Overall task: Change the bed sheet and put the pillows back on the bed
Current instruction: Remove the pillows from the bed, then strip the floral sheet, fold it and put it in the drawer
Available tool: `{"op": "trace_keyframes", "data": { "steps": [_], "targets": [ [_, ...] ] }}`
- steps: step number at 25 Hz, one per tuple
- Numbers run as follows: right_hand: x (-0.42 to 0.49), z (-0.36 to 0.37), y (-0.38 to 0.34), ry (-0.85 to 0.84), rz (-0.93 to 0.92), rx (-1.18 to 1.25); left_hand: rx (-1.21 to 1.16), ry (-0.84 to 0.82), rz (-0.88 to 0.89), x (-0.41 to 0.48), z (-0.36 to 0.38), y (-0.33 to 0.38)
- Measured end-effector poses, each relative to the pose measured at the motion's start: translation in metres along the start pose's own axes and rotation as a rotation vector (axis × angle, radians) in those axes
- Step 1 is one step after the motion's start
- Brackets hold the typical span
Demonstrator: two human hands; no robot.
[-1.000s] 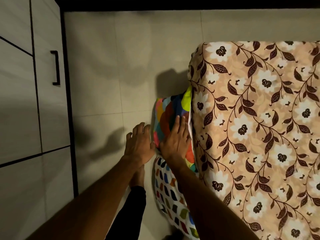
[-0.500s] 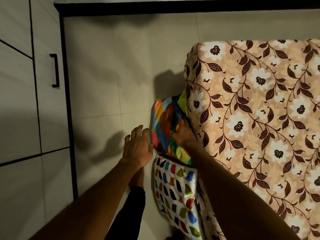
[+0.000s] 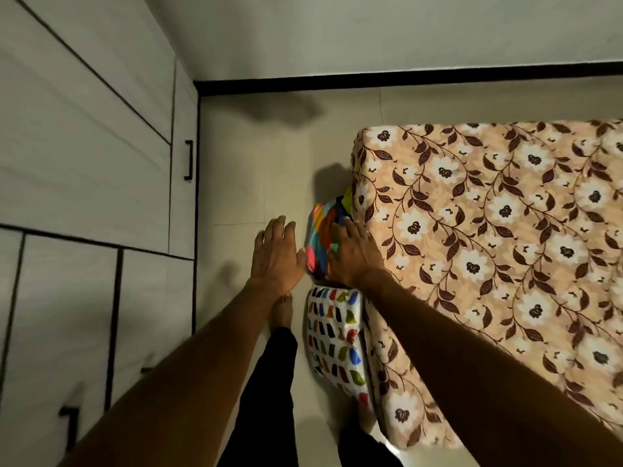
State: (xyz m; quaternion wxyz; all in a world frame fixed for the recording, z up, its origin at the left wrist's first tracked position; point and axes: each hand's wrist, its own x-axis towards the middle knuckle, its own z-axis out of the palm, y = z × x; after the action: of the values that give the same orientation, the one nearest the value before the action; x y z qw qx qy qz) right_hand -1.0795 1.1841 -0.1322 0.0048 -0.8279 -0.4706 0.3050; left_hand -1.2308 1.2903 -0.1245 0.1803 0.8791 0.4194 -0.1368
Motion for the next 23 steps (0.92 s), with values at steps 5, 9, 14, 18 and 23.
{"op": "trace_keyframes", "data": {
  "steps": [5,9,14,18,23],
  "targets": [
    [-0.152,-0.059,-0.003,0.108,-0.051,0.03,-0.004,0.099,-0.097,-0.145,-0.051,0.047],
    [-0.266,-0.078,0.015,0.139,-0.096,-0.014,0.014,0.164,-0.123,-0.245,-0.076,0.089],
    [-0.366,-0.107,0.031,0.256,-0.084,-0.084,0.078,0.237,-0.044,-0.317,-0.118,0.131],
    [-0.417,-0.121,0.035,0.377,-0.023,-0.051,0.091,0.283,0.064,-0.345,-0.143,0.16],
    [-0.472,-0.116,0.042,0.43,0.049,-0.006,0.067,0.304,0.137,-0.378,-0.138,0.179]
  ]
}}
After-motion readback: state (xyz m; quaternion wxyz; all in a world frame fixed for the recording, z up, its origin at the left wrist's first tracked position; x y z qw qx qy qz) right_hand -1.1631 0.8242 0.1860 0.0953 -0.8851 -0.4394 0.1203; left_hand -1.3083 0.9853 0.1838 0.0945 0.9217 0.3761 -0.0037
